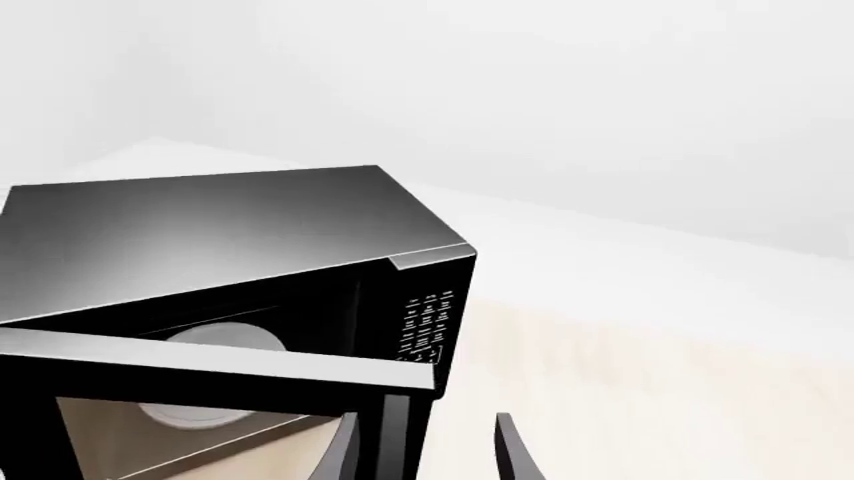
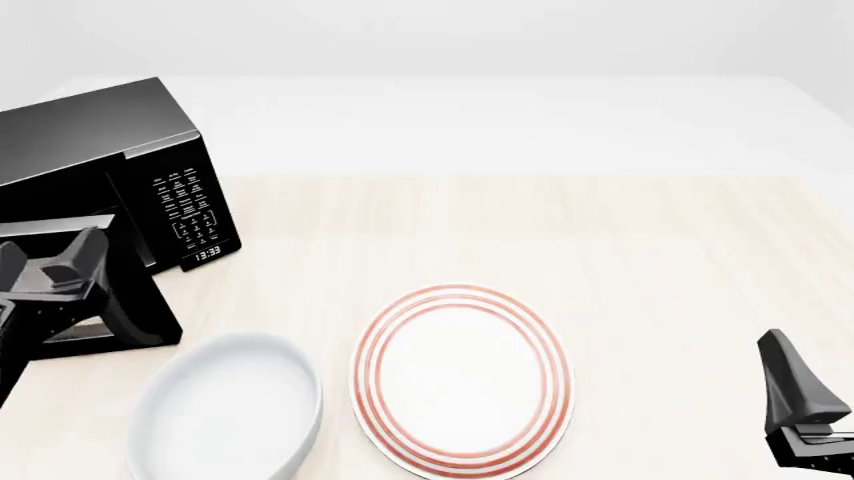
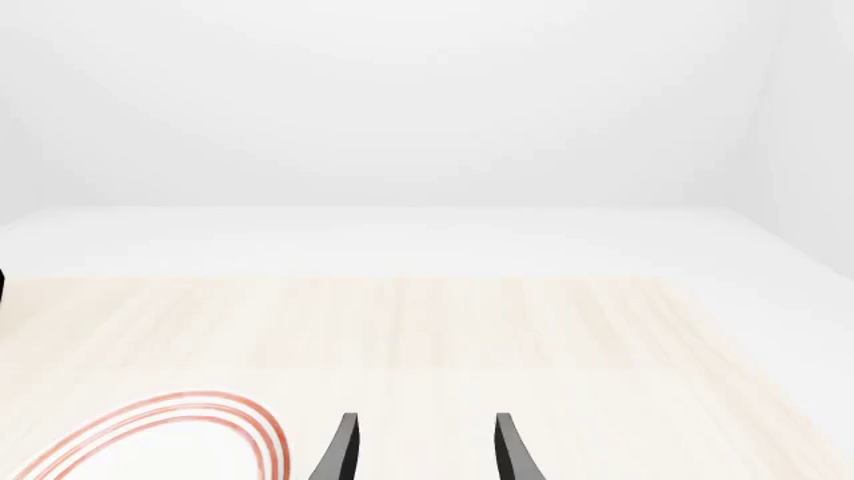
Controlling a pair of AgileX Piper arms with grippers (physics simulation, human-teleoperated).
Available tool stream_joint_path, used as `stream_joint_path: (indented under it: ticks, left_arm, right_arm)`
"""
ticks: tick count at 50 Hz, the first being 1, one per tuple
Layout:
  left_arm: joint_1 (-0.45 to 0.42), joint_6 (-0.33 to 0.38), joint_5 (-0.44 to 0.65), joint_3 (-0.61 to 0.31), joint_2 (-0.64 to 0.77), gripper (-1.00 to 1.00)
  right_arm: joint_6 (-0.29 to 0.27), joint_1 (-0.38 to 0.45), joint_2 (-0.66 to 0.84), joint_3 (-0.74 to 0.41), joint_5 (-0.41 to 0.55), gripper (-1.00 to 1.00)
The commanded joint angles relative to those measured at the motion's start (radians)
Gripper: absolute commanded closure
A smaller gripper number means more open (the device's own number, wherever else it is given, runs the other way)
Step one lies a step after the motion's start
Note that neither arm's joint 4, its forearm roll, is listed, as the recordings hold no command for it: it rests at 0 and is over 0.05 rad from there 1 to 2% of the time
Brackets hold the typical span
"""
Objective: Open the microwave.
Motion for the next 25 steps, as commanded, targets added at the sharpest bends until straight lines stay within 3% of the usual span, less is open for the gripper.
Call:
stream_joint_path:
  ticks: [1,6,18,19,23,25]
  left_arm:
    - [-0.006,0.01,0.139,-0.038,-0.112,-1.0]
    - [-0.009,0.028,0.219,-0.074,-0.161,-1.0]
    - [-0.015,0.041,0.274,-0.121,-0.178,-1.0]
    - [-0.014,0.045,0.34,-0.164,-0.207,-1.0]
    - [-0.033,0.04,0.346,-0.197,-0.176,-1.0]
    - [-0.028,0.046,0.29,-0.148,-0.167,-1.0]
  right_arm:
    - [0.0,0.0,0.0,0.0,0.0,-1.0]
    - [0.0,0.0,0.0,0.0,0.0,-1.0]
    - [0.0,0.0,0.0,0.0,0.0,-1.0]
    - [0.0,0.0,0.0,0.0,0.0,-1.0]
    - [0.0,0.0,0.0,0.0,0.0,-1.0]
    - [0.0,0.0,0.0,0.0,0.0,-1.0]
